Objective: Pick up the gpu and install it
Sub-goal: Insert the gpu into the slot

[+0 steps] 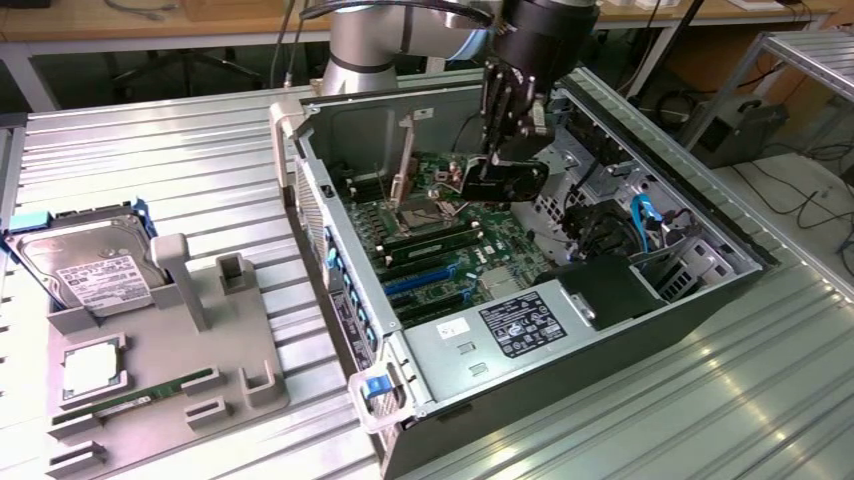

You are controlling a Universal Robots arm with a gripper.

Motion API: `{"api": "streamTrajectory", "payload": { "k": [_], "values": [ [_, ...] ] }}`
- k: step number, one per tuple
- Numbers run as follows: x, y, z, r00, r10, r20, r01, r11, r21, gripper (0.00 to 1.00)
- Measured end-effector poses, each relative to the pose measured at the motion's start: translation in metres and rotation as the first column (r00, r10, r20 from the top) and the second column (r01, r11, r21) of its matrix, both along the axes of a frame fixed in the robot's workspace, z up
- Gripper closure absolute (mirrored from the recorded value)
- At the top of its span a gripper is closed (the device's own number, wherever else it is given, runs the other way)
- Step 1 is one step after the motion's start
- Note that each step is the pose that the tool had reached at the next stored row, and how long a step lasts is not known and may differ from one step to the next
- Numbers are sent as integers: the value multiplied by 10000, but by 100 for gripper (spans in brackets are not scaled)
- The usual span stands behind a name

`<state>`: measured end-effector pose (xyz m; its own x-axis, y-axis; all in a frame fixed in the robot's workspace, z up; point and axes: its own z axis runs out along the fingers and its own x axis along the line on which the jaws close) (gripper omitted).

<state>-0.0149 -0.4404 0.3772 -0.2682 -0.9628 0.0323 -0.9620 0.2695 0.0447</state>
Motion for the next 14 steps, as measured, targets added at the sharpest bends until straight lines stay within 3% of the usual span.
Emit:
{"api": "streamTrajectory", "payload": {
  "k": [3, 5, 8, 11, 14],
  "values": [
    [0, 0, -4, 9980, 631, 1, -631, 9980, 2, 74],
    [0, 0, -9, 9937, 1125, 1, -1125, 9937, 3, 74],
    [0, 0, -38, 9811, 1936, 1, -1936, 9811, 7, 74],
    [-30, 0, -96, 9747, 2235, 12, -2235, 9747, 50, 74],
    [-103, -4, -137, 9739, 2270, 18, -2271, 9739, 60, 74]
  ]
}}
